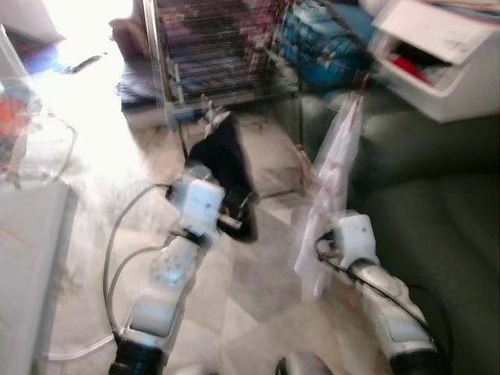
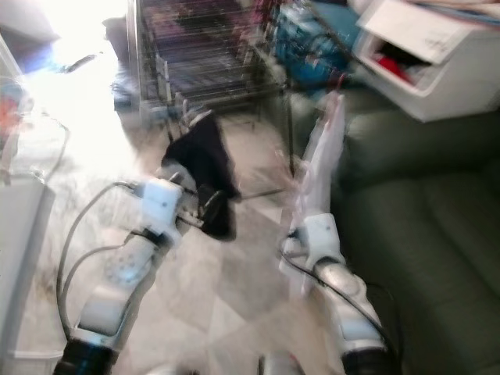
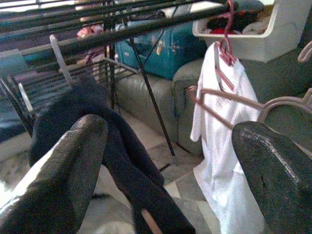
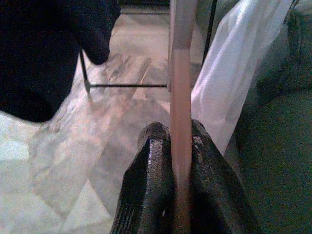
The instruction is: Hang hanger
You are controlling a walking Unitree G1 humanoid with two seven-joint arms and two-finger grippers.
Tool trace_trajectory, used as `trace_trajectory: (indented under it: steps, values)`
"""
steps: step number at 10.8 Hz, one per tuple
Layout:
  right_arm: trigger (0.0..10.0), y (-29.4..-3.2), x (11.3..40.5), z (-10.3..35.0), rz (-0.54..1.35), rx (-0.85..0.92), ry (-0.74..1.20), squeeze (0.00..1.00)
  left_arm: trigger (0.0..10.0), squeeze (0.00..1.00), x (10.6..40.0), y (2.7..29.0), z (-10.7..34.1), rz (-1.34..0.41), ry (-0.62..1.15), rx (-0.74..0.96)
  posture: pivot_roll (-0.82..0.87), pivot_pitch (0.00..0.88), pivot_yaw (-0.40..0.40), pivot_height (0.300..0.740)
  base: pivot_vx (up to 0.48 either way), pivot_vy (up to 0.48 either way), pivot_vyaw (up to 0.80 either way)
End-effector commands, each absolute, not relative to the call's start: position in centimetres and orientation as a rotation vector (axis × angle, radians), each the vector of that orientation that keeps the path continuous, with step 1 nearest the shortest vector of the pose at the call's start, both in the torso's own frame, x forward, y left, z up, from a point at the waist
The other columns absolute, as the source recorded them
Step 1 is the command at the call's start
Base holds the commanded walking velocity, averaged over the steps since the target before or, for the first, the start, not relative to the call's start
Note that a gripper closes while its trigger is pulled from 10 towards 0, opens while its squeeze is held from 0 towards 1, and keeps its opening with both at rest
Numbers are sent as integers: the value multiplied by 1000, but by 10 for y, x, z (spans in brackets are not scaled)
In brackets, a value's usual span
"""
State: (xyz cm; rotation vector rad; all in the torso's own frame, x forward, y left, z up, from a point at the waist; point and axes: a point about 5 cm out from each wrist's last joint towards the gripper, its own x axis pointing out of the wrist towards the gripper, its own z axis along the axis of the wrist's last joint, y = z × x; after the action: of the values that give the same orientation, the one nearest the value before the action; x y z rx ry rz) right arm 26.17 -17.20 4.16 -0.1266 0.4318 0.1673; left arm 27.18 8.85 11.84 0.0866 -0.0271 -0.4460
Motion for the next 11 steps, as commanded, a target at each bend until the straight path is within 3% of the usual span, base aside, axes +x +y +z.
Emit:
trace_trajectory:
  steps: [1,5,11]
  values:
    - [10000,-161,266,47,194,-118,403,0,10000,0,272,97,120,-418,-34,102,-106,47,9,740,480,0,0]
    - [10000,-164,273,52,180,-153,373,0,10000,0,272,95,120,-432,-36,107,-103,41,7,740,480,0,0]
    - [10000,-175,296,68,136,-196,301,0,10000,0,268,95,117,-423,-23,77,-93,42,1,740,0,0,0]
